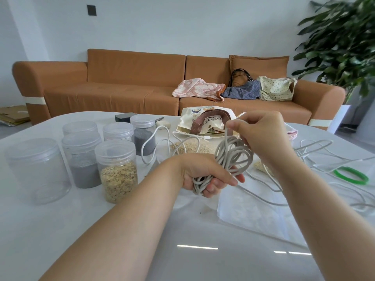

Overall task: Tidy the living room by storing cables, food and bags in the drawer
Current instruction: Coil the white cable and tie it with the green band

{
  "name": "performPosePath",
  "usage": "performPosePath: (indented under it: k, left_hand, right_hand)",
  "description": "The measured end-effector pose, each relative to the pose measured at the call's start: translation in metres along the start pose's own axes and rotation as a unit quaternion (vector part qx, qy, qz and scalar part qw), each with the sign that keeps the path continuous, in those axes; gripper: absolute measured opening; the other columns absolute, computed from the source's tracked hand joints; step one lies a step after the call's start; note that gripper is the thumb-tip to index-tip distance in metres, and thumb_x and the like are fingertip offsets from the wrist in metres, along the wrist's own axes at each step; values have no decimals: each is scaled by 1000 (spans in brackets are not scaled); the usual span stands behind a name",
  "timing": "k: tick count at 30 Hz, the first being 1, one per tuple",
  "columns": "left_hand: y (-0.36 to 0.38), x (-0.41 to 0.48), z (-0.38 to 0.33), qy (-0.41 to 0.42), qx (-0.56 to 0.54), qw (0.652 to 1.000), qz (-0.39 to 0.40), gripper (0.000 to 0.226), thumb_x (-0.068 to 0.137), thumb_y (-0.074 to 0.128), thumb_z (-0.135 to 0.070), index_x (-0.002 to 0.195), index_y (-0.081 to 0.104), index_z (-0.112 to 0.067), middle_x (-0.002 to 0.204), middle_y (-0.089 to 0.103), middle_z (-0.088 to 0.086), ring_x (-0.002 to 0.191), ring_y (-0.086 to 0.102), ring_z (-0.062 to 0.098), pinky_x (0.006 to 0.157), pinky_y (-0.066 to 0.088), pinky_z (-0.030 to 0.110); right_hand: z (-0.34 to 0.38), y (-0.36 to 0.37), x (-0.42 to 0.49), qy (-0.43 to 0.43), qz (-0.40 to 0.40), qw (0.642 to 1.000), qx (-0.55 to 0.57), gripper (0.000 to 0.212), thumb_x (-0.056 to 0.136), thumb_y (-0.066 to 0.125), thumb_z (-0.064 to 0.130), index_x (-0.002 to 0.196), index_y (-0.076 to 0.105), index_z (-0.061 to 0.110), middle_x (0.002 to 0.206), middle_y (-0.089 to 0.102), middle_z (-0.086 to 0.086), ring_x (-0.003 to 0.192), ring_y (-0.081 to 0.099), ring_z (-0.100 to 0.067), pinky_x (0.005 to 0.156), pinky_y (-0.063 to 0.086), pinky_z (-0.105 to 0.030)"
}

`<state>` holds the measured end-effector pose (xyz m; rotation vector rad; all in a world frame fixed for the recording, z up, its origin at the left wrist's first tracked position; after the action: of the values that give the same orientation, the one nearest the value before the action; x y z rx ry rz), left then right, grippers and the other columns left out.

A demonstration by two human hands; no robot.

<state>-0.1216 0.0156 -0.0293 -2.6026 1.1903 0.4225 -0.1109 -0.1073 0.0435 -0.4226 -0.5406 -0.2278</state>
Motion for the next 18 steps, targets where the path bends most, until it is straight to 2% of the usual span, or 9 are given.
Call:
performPosePath:
  k: [2, 5, 7, 10, 12, 13, 14, 16, 18]
  left_hand:
    - [1, -3, -2, 6, 15, 1000, 26, 5, 88, 58, -8, 87, 57, -13, 41, 35, -8, 35, 32, 4, 40, 26, 13]
    - [-1, -7, -1, 4, 28, 999, 40, 10, 75, 59, -15, 81, 52, -10, 41, 35, -7, 34, 32, 5, 40, 26, 13]
    - [-4, -7, 2, 4, 26, 999, 36, 14, 73, 59, -15, 79, 47, -10, 41, 35, -7, 33, 33, 5, 39, 28, 12]
    - [-10, -7, 2, 12, 15, 999, 33, 16, 74, 59, -14, 76, 43, -12, 42, 35, -7, 34, 33, 5, 39, 28, 12]
    - [-14, -9, 2, 31, 2, 999, 43, 16, 74, 64, -8, 68, 50, -14, 42, 35, -7, 35, 32, 4, 38, 27, 12]
    - [-16, -9, 2, 46, -10, 997, 60, 22, 72, 71, -6, 63, 55, -17, 42, 36, -8, 35, 33, 4, 38, 26, 13]
    - [-16, -11, 2, 64, -29, 994, 87, 23, 68, 78, -13, 59, 58, -20, 42, 38, -10, 35, 34, 2, 39, 26, 14]
    - [-16, -13, 0, 98, -88, 981, 144, 22, 68, 80, -32, 62, 61, -22, 44, 42, -11, 37, 38, 0, 40, 26, 15]
    - [-18, -11, 2, 122, -155, 965, 173, 24, 70, 80, -36, 67, 63, -19, 45, 44, -11, 38, 41, -1, 40, 29, 15]
  right_hand:
    - [-9, -3, 2, 35, -10, 999, 6, 26, 73, 78, 26, 61, 67, 7, 37, 42, 5, 34, 33, -7, 42, 30, -21]
    - [-17, -4, 2, 66, -22, 997, 22, 29, 75, 78, 26, 56, 62, 11, 32, 37, 10, 31, 31, -5, 46, 28, -22]
    - [-18, -3, 1, 63, -33, 997, 28, 29, 75, 77, 25, 54, 61, 12, 32, 35, 10, 32, 29, -5, 50, 28, -24]
    - [-16, -5, 1, 46, -58, 996, 51, 27, 76, 77, 22, 60, 65, 3, 33, 38, 13, 33, 32, -4, 49, 27, -23]
    - [-17, -5, 1, 49, -71, 994, 66, 27, 76, 77, 23, 62, 65, 2, 33, 40, 13, 34, 32, -2, 49, 27, -23]
    - [-19, -5, 2, 58, -69, 993, 75, 27, 76, 77, 24, 61, 65, 5, 33, 39, 13, 34, 31, -3, 48, 27, -24]
    - [-21, -4, 2, 73, -58, 992, 87, 28, 77, 76, 26, 59, 64, 8, 33, 37, 12, 34, 29, -4, 47, 26, -24]
    - [-27, 0, 3, 110, -15, 987, 120, 30, 80, 73, 27, 58, 60, 11, 35, 32, 10, 35, 23, -9, 44, 22, -22]
    - [-32, 3, 3, 149, 24, 976, 158, 31, 87, 65, 24, 61, 57, 10, 36, 28, 10, 34, 20, -8, 40, 19, -18]
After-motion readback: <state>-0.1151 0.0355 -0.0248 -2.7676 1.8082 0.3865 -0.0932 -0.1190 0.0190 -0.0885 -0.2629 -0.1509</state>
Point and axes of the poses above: each hand's wrist, its own x-axis towards the middle knuckle, its own y-axis out of the palm, z = x × y, the point moved 4 cm from there along x, towards the middle knuckle
